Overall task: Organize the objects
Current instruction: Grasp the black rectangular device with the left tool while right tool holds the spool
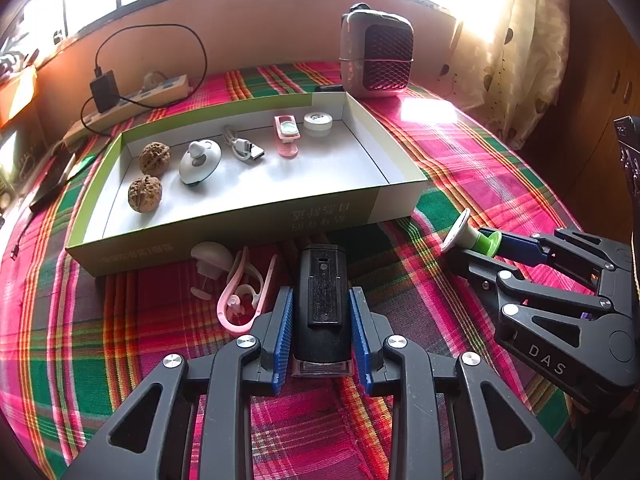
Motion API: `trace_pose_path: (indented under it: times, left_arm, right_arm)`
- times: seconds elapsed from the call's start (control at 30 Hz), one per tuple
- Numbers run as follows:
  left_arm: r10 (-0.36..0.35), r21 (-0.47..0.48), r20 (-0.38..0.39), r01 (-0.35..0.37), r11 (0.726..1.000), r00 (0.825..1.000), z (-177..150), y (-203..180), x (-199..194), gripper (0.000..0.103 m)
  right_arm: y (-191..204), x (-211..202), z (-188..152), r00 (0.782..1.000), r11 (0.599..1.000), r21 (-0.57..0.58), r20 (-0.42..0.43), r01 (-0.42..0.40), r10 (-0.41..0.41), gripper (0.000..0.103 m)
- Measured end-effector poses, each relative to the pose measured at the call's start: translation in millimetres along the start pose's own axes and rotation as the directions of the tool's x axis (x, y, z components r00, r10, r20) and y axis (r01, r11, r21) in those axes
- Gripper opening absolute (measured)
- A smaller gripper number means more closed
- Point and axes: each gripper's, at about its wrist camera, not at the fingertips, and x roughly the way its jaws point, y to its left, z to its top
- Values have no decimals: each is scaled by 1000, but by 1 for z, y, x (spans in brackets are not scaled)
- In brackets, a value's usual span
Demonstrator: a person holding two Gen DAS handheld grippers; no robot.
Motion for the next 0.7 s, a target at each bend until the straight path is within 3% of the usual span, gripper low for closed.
trace_pose_path:
  times: [0.4, 0.7]
  left_arm:
    - [-8, -20, 1, 8, 1000, 1000, 3, 3, -2, 25]
    - [-3, -26, 46, 4, 1000, 999, 4, 5, -17, 25]
  right_arm:
    - [-1, -4, 0, 1000, 1000, 10, 13, 13, -13, 32]
    - [5, -14, 2, 999, 1000, 6, 33, 3, -3, 32]
